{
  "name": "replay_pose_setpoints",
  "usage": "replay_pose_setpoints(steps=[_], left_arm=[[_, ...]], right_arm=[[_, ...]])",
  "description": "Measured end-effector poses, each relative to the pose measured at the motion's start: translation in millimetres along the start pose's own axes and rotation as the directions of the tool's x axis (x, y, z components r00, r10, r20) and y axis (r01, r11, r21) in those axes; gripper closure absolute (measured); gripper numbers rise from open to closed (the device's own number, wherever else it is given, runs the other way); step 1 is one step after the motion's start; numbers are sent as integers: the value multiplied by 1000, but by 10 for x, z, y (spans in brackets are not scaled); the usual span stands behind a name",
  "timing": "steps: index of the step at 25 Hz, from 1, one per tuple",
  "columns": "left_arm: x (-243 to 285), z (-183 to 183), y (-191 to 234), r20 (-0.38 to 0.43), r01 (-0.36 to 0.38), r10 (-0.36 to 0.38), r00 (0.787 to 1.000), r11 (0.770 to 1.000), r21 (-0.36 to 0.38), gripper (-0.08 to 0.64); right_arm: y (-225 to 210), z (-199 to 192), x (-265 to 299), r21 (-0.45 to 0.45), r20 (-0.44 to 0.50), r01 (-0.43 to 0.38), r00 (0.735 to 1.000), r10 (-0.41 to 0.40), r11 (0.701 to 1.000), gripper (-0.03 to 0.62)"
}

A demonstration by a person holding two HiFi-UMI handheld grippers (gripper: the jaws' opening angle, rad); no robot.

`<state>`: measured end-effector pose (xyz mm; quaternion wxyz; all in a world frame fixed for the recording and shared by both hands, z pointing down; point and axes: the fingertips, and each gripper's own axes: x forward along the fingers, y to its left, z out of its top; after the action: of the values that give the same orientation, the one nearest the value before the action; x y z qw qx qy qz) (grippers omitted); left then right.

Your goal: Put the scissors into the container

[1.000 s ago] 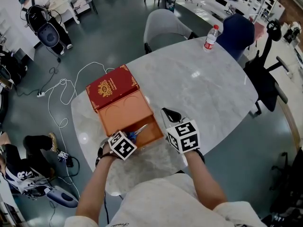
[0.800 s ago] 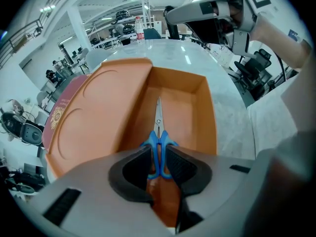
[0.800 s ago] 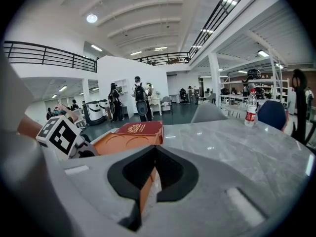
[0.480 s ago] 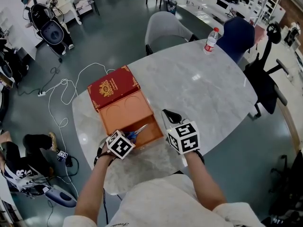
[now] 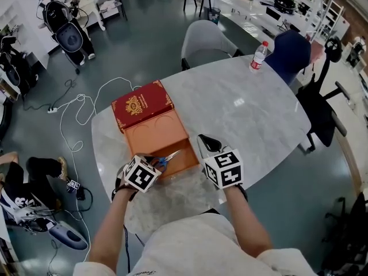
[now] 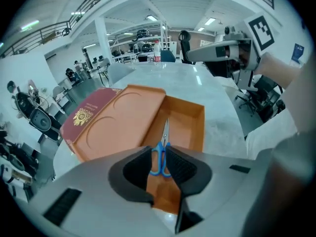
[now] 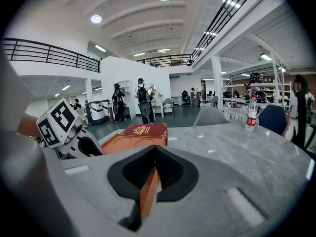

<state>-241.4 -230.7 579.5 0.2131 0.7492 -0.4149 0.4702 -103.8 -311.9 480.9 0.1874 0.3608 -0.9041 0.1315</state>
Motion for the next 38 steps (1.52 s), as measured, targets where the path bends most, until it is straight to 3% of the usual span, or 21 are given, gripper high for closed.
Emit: replay_pose_setpoints(steps=[7, 13, 22, 30, 34, 38], left_arm=[[-353, 60, 104, 117, -72, 80, 990, 995, -69, 477], [-709, -50, 304, 208, -134, 179, 962, 968, -212, 494], [-1234, -222, 417, 345, -181, 311, 885, 916, -359, 510], [-1723, -336, 353, 470, -178, 403, 785, 874, -451, 523], [-1904, -461, 357, 493, -177, 460, 738, 838, -517, 526], [-1980, -571, 329, 492, -193, 495, 716, 818, -542, 529]], right_arm=[[154, 52, -113, -21, 14, -7, 1000, 7, 1000, 588], [321, 82, -213, -49, 21, -20, 1000, 21, 999, 588], [548, 142, -418, -76, 48, -20, 999, 24, 997, 588], [708, 245, -698, -94, 83, -9, 996, 17, 996, 588], [788, 286, -791, -102, 113, -7, 993, 19, 995, 588], [848, 312, -868, -94, 139, -3, 990, 16, 996, 588]])
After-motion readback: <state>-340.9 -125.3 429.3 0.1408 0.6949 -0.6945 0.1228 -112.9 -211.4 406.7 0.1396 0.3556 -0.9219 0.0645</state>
